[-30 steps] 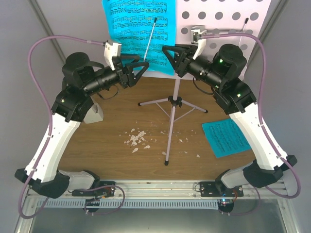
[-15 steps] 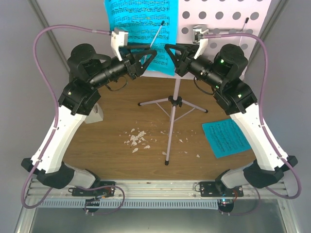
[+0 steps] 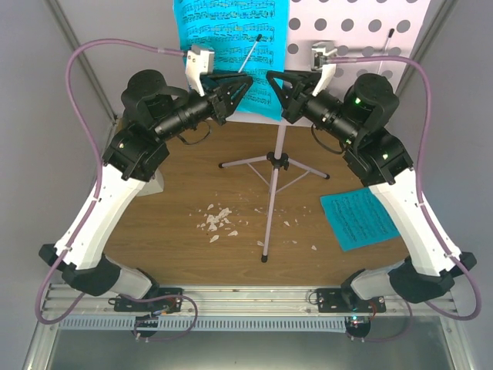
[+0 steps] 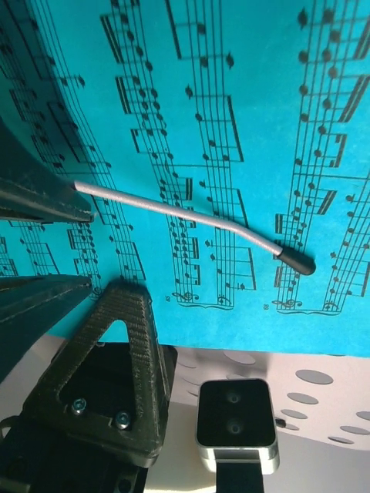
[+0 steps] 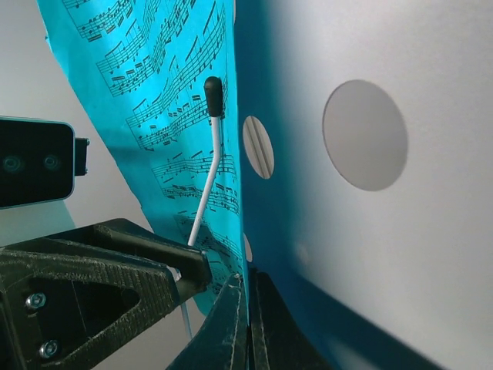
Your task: Pack up the instrument practice props
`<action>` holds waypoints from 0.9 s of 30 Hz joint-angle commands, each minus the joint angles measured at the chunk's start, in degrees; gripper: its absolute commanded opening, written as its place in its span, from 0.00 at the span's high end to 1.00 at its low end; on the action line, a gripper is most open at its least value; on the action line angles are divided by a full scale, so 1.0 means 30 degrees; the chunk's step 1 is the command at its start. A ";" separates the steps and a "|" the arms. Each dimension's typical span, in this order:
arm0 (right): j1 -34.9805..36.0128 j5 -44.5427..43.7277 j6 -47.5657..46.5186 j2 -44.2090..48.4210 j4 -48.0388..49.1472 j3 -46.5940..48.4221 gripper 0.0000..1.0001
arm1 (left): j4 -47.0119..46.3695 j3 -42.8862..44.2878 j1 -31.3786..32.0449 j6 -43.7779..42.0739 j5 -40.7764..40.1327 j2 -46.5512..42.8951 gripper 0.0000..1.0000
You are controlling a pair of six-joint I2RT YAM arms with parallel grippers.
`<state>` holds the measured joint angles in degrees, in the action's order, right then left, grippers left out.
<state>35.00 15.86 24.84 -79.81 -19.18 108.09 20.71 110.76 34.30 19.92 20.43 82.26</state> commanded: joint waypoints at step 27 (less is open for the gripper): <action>-0.0184 -0.0453 -0.0577 0.0676 0.0241 -0.0465 0.99 | -0.1146 -0.0057 0.0050 -0.0456 -0.1022 0.0126 0.62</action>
<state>35.00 15.03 23.81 -78.70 -19.25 107.02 19.16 109.14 34.46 18.20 15.84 82.39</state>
